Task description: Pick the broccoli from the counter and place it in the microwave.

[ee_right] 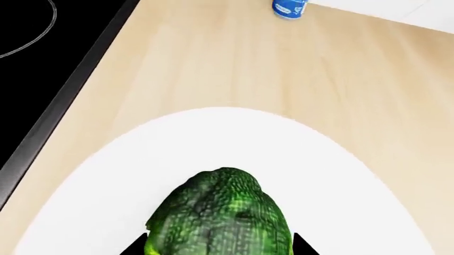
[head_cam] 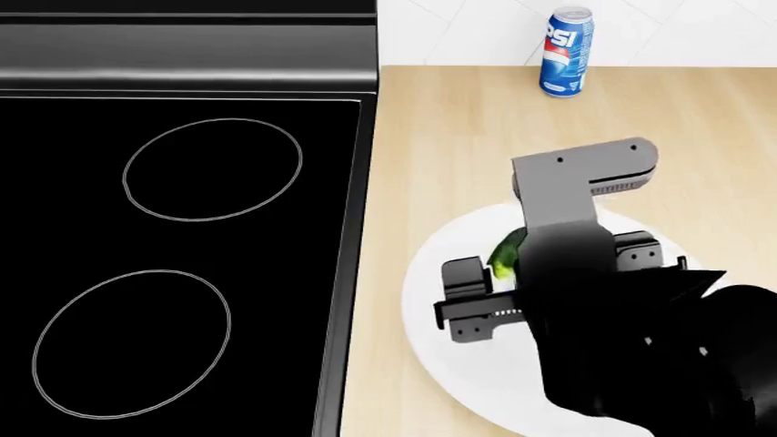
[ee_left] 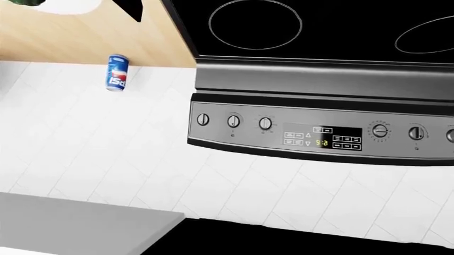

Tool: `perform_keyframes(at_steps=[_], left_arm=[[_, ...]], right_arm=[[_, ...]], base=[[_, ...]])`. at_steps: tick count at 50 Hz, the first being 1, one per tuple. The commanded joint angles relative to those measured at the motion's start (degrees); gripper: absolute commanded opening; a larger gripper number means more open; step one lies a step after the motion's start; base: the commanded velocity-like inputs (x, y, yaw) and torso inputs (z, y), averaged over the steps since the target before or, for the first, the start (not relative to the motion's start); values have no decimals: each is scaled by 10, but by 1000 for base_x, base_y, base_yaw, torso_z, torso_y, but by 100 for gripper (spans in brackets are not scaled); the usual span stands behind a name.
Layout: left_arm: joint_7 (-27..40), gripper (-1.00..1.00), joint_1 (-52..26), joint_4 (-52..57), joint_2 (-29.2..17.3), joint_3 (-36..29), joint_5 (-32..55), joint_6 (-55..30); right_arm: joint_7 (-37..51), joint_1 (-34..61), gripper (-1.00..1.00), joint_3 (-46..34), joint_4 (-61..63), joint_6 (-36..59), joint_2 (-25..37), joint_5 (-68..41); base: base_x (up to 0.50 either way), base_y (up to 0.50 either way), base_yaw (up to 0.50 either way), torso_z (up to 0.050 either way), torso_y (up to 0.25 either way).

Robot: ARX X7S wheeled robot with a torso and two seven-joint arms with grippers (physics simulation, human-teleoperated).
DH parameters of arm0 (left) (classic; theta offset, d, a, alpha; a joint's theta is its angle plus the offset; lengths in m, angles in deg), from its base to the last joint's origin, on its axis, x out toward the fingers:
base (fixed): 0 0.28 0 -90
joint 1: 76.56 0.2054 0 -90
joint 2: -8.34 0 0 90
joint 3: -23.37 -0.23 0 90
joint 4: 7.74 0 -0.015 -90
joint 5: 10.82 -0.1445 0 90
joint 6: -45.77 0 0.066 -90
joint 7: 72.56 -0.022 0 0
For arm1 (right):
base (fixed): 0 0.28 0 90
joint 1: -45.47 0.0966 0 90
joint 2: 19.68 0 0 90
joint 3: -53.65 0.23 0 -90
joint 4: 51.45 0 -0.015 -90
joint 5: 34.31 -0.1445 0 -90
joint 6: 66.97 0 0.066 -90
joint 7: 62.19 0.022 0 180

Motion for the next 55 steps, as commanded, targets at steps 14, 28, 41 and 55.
perform_keyframes(at_steps=[14,28,41,55], left_arm=[[-3,100,-28,-19,3,-35,-21,11],[-17,100,-44,-38,3,-39,-25,19],[-19,100,-45,-40,1,-39,-21,25],[-13,100,-33,-34,2,-39,-24,31]], right_arm=[[289,20,-100,256,442,-48,124,-328],[334,-47,-100,362,613,-127,139,-308],[321,-75,-100,376,604,-135,134,-286],[316,-111,-100,410,596,-162,144,-298]], base=[[0,0,0,0,0],[0,0,0,0,0],[0,0,0,0,0],[0,0,0,0,0]])
